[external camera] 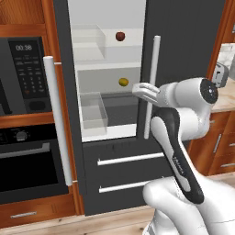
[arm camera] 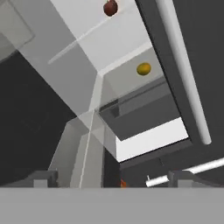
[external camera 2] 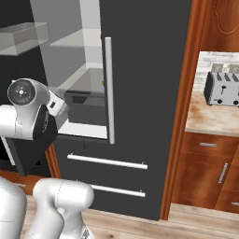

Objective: Retrieve the apple and orange from the fridge and place them into the bowl on the dining table.

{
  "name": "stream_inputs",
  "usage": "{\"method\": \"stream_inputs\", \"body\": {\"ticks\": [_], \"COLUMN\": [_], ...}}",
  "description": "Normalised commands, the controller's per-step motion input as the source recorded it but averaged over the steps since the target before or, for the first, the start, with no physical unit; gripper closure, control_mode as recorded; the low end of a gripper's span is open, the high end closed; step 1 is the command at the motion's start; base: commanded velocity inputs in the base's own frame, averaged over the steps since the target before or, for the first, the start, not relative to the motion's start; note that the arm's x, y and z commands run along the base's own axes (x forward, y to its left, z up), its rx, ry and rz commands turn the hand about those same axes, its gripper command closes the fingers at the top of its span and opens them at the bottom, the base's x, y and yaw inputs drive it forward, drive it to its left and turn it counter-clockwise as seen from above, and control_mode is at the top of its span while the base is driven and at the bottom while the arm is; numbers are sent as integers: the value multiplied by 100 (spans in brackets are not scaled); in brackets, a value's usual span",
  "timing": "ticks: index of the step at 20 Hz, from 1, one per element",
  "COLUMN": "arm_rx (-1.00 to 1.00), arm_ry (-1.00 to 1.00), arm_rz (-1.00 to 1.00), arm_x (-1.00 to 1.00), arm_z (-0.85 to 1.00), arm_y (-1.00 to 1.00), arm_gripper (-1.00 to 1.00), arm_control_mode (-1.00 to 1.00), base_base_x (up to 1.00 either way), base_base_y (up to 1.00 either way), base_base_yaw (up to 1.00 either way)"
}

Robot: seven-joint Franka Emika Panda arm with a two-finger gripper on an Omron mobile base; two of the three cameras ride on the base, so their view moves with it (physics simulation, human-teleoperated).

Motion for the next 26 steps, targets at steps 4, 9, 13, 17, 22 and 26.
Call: {"method": "stream_inputs", "body": {"ticks": [4, 9, 13, 17, 22, 26], "arm_rx": [-29, -13, 0, 0, -1, -8], "arm_ry": [-22, 3, 27, 7, 7, 2], "arm_rz": [-10, -17, -26, 1, 21, 13], "arm_x": [0, 6, 32, 43, 62, 56], "arm_z": [-1, 7, 32, 4, -4, -1], "arm_y": [-99, -85, -38, -6, -1, -1], "arm_gripper": [-100, -100, -100, -100, -100, -100], "arm_control_mode": [-100, -100, -100, -100, -100, -100], "base_base_x": [0, 0, 0, 0, 0, 0], "base_base_y": [0, 0, 0, 0, 0, 0], "base_base_yaw": [0, 0, 0, 0, 0, 0]}}
